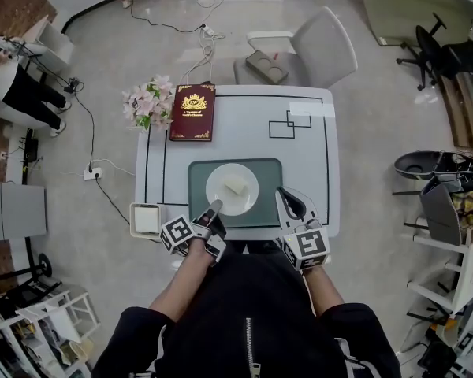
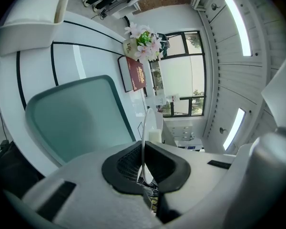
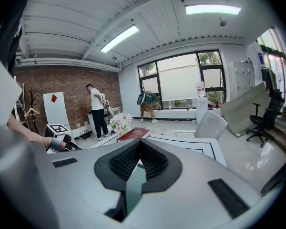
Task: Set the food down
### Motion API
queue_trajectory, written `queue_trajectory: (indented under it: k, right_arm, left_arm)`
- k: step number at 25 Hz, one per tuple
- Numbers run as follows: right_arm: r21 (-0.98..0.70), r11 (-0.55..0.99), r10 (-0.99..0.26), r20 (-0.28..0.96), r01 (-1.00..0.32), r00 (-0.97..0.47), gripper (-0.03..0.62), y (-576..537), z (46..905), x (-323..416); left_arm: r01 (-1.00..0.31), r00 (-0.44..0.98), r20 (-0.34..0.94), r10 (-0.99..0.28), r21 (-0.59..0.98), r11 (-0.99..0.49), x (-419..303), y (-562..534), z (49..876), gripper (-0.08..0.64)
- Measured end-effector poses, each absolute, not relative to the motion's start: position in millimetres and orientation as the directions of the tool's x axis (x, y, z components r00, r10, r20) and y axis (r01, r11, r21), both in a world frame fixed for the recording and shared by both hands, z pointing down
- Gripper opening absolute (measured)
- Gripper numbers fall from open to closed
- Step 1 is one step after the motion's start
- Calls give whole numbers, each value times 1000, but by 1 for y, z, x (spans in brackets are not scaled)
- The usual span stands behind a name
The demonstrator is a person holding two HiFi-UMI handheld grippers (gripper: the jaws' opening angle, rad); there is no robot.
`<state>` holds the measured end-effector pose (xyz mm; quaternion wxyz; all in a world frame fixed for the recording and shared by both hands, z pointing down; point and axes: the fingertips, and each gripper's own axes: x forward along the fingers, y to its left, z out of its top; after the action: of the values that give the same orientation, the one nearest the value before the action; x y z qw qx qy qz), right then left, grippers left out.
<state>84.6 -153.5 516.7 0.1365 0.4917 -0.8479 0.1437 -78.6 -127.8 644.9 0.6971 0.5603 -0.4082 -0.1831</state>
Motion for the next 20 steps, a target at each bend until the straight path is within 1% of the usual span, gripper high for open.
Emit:
queue_trajectory:
  k: [12, 20]
  right_arm:
    - [-108, 439, -804, 397, -892, -444, 8, -149, 521, 95]
    - [-105, 401, -818, 406, -910, -407, 8, -145, 524, 105]
  left_arm:
    - [-272, 626, 436, -647, 899, 343, -71, -125, 687, 12]
    - [-348, 648, 480, -591, 877, 331, -59, -132, 708, 11]
